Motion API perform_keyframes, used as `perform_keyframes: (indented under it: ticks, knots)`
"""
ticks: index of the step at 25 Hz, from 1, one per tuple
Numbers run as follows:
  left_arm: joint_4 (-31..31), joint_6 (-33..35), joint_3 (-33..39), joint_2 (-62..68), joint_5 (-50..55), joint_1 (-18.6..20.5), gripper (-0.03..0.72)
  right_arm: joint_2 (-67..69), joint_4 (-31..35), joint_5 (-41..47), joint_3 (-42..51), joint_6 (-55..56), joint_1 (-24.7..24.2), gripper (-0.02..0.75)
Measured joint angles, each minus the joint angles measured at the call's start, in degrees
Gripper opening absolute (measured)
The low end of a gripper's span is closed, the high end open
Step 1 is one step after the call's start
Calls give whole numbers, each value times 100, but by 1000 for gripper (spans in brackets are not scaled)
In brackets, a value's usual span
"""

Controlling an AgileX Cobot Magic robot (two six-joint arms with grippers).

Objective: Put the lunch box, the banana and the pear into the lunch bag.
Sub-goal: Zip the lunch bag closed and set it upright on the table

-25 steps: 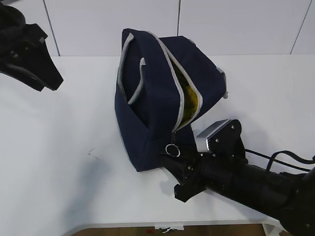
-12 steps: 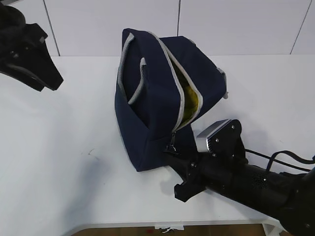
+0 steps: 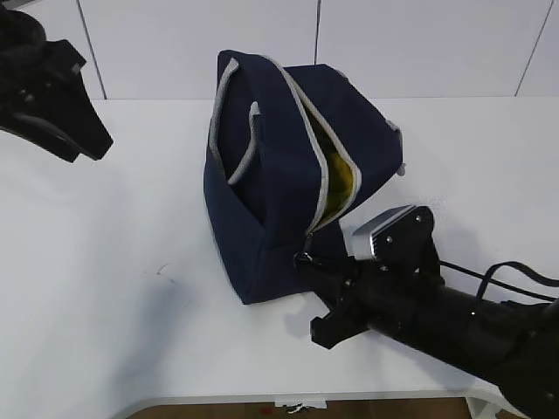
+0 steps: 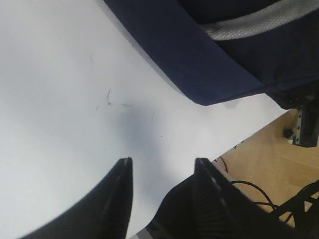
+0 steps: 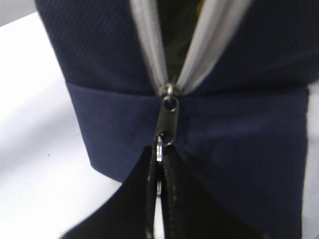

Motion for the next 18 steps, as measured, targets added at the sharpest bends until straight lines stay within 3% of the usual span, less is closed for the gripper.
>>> perform_keyframes:
  ticks: [18]
  knots:
    - [-218,-22,0,0,0,0,307,-2152,-429,2521,23,843,0,-11]
